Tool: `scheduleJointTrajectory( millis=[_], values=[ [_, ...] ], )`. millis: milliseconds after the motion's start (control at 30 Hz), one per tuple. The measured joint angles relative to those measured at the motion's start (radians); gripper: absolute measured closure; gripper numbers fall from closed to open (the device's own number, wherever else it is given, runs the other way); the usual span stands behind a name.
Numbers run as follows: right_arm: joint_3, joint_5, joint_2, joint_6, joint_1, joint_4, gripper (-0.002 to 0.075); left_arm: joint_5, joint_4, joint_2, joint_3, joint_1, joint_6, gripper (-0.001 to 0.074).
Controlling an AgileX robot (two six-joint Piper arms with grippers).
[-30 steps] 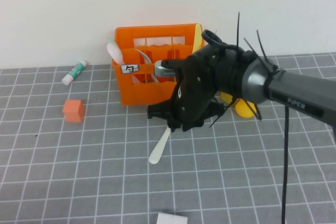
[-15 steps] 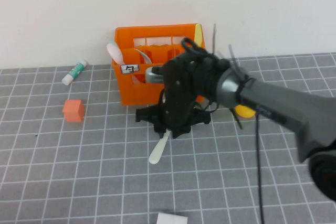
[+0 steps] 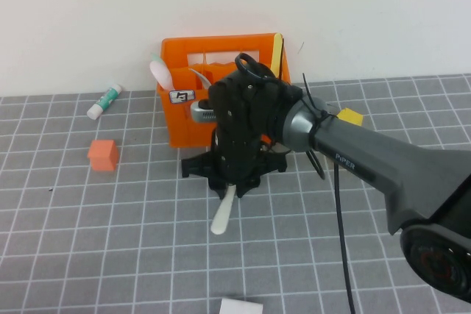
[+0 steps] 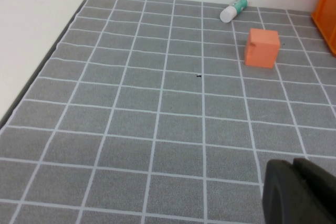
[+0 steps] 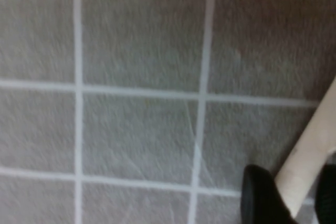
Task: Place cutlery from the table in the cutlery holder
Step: Pick up the knife, then place the knife on the box
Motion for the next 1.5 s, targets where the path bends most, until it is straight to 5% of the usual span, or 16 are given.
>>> scheduleJointTrajectory(
  millis=[233, 600, 900, 1267, 1500],
  values=[
    [-0.001, 0.048, 0.0, -0.157, 0.002, 0.008, 0.0604, 0.0, 0.0, 0.0, 0.0, 0.0, -0.003, 0.0736],
    [-0.001, 0.08, -0.004, -0.535, 0.061, 0.091, 0.0605, 0.0, 0.0, 0.0, 0.0, 0.0, -0.003, 0.0736],
    [0.004, 0.072, -0.124, -0.599, 0.107, 0.02, 0.0605, 0.0, 0.0, 0.0, 0.0, 0.0, -0.003, 0.0736],
    [0.093, -0.225, -0.285, -0.599, 0.111, -0.017, 0.0605, 0.0, 0.0, 0.0, 0.0, 0.0, -0.003, 0.0736],
    [0.421, -0.718, -0.446, -0.673, 0.112, -0.027, 0.0605, 0.0, 0.0, 0.0, 0.0, 0.0, -0.001, 0.0736]
  ],
)
